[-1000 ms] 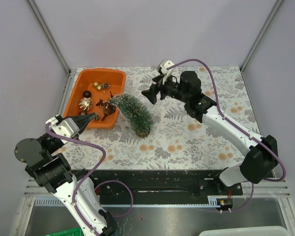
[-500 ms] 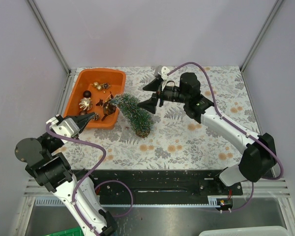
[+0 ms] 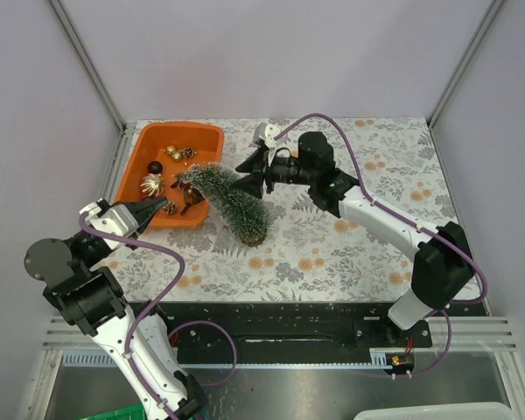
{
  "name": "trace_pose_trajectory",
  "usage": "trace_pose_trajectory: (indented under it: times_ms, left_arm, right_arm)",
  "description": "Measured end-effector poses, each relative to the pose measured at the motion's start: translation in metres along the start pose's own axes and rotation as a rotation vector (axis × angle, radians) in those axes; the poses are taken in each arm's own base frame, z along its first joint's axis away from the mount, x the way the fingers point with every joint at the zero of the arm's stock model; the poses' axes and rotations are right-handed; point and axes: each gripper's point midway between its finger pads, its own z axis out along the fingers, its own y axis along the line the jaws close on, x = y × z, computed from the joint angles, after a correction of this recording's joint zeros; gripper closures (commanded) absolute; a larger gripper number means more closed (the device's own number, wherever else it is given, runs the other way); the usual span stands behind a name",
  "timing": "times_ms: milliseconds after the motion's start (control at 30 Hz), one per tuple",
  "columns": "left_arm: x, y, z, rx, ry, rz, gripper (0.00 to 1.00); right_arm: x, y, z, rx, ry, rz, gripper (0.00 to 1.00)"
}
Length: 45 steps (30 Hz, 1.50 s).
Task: Decorate the small christmas tree
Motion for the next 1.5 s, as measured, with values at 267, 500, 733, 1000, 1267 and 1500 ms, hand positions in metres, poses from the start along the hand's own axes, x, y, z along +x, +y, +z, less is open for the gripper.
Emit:
trace_pose_trajectory:
  times_ms: [267,500,733,1000,1267,1500]
  left_arm:
    - [0.012,0.014,0.001,-0.001,0.004,-0.051,1.0]
    - [0.03,0.023,0.002,-0.001,0.009,-0.1,1.0]
    - [0.046,0.027,0.003,0.005,0.01,-0.12,1.0]
    - [0.054,0.027,0.006,0.031,0.001,-0.128,1.0]
    - [0.056,0.028,0.006,0.02,0.012,-0.137,1.0]
    - [0.082,0.049,-0.001,-0.097,0.074,-0.182,1.0]
  right_arm:
    - [-0.001,-0.006,0.0,0.04,-0.023,-0.013,1.0]
    - [0.015,-0.007,-0.024,0.152,-0.013,-0.013,1.0]
    - [-0.009,-0.006,-0.066,0.274,-0.076,-0.069,1.0]
    - [-0.035,-0.011,-0.091,0.351,-0.128,-0.124,0.68]
    - [-0.022,-0.02,-0.076,0.329,-0.095,-0.069,0.01]
    - [-0.027,-0.02,-0.052,0.231,-0.102,-0.039,0.01]
